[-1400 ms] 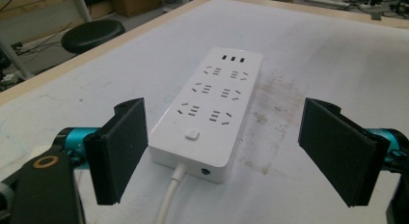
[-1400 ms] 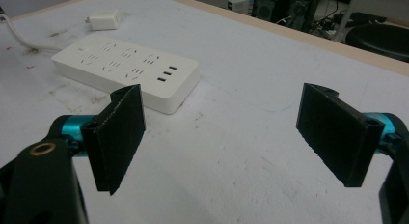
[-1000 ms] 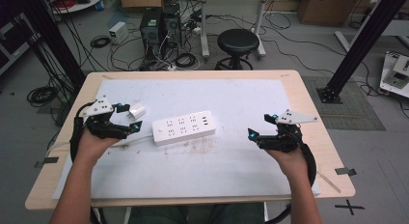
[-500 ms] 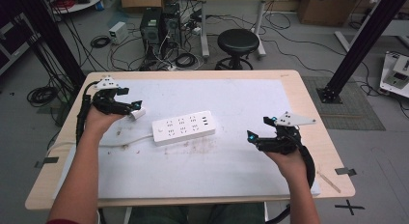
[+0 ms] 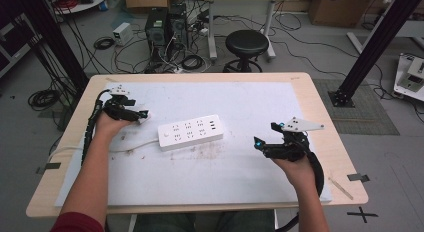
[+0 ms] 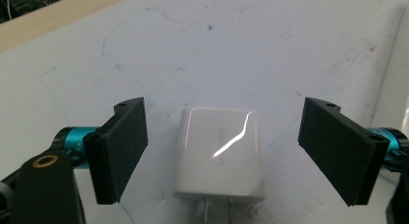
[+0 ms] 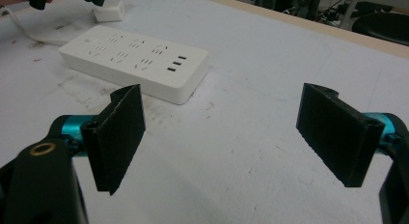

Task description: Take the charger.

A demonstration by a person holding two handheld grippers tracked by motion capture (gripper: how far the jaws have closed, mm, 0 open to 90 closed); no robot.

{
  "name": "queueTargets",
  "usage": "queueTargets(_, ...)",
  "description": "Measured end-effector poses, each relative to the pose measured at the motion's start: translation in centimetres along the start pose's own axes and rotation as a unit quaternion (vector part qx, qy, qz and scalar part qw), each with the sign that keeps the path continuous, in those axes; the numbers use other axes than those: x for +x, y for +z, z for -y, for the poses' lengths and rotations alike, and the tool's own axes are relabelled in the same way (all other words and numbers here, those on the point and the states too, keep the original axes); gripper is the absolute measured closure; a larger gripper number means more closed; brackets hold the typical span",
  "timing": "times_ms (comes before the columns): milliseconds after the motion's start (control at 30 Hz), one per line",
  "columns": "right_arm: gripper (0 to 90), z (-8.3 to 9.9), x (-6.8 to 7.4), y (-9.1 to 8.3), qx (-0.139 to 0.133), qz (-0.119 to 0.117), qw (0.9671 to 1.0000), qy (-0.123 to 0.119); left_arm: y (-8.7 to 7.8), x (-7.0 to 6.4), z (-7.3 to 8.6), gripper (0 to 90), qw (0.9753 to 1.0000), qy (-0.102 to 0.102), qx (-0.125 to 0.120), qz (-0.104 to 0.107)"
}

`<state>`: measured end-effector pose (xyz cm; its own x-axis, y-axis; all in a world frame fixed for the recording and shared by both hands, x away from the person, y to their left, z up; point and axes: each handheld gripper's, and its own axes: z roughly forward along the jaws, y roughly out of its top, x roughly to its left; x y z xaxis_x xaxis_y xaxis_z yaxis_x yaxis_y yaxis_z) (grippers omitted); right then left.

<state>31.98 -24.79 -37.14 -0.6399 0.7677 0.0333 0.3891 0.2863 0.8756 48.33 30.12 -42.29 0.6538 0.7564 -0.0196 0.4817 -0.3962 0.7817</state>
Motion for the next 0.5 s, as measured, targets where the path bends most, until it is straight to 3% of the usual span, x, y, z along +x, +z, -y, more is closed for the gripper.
queueTargets(500,17.7,-0.1,0.3,0.4,0.008,-0.001,1.0000,-0.001,1.8,0.6,1.6,17.7,0.9995,-0.005,0.031,0.007)
